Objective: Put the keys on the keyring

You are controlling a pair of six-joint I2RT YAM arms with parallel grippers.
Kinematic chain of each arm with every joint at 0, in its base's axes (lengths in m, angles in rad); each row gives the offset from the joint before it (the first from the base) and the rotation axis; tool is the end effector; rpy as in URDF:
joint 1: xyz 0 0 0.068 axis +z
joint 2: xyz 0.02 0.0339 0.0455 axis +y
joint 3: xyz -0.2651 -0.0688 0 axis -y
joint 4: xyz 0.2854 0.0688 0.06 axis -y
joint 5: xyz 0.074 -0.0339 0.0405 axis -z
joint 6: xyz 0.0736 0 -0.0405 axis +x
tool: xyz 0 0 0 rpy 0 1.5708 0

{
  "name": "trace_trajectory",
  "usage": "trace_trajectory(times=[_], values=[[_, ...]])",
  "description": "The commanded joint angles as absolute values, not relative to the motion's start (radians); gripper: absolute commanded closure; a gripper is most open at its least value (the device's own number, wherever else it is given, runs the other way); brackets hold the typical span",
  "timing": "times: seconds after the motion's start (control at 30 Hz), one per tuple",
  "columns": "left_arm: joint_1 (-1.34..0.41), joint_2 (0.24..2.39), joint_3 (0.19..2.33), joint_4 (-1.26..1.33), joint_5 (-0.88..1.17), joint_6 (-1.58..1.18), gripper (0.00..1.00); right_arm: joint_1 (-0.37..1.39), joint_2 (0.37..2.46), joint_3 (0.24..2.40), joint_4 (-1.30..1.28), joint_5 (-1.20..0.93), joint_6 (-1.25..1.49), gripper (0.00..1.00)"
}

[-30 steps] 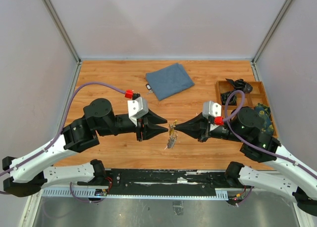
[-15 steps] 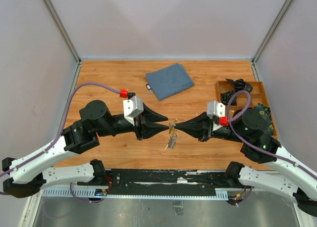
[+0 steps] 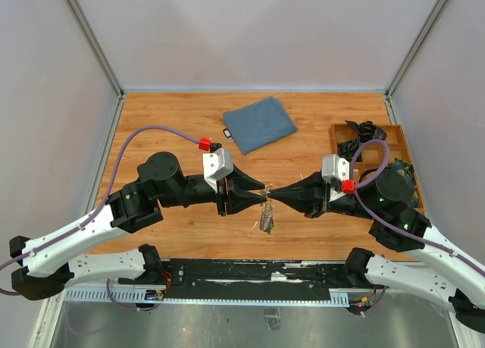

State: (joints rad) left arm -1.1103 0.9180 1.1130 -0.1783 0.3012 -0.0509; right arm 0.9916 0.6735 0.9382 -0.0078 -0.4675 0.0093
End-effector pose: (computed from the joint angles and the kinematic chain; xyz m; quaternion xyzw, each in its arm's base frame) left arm 0.1011 -0.2530 0.4407 0.4426 0.5442 -0.4746 0.5317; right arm 0.0859 0.1920 0.4469 -0.4419 0.4374 0.4937 0.6080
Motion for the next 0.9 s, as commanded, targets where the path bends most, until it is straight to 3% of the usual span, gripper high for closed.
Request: trace_trajectory(times=[0.0, 0.33, 0.57, 0.73, 0.87], values=[[-1.122, 0.922, 1.103, -0.139, 0.322, -0.059, 0.63, 0.98, 0.649, 0.936, 0.073, -0.479, 0.03, 1.0], [-1.122, 0.919, 1.101, -0.124, 0.327, -0.062, 0.86, 0.98, 0.653, 0.934, 0.068, -0.484, 0.032, 1.0], [-1.122, 0.917, 1.107, -0.116, 0.335, -0.063, 0.84, 0.98, 0.656, 0.925, 0.064, -0.485, 0.031, 1.0], [-1.122, 0.919, 1.109, -0.118, 0.337, -0.066, 0.99, 0.98, 0.658, 0.925, 0.06, -0.488, 0.03, 1.0], [-1.122, 0.92, 1.121, -0.136, 0.331, -0.065, 0.99, 0.98, 0.659, 0.928, 0.043, -0.486, 0.02, 1.0]])
